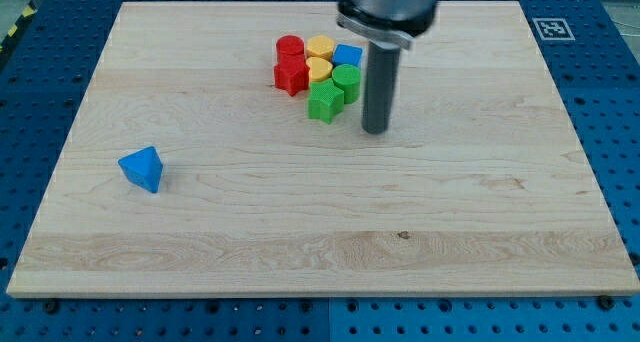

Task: Push the blue triangle to the bottom left of the green star

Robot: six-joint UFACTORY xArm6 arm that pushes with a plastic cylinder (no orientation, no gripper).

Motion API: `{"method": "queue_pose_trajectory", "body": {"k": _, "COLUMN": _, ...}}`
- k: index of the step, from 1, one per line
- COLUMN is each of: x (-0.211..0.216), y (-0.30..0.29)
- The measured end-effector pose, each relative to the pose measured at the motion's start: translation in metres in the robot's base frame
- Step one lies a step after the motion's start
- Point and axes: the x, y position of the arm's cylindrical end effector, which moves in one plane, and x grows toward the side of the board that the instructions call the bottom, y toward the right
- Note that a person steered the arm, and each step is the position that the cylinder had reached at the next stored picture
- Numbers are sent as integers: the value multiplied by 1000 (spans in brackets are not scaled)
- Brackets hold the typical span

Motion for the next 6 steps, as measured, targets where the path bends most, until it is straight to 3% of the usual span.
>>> {"method": "queue_pose_trajectory", "body": {"k": 1, "x": 75, "y": -15}}
{"method": "queue_pose_trajectory", "body": {"k": 3, "x": 127, "y": -170}}
{"method": "queue_pose_trajectory", "body": {"k": 4, "x": 127, "y": -250}}
{"method": "queue_pose_trajectory", "body": {"k": 6, "x": 64, "y": -286}}
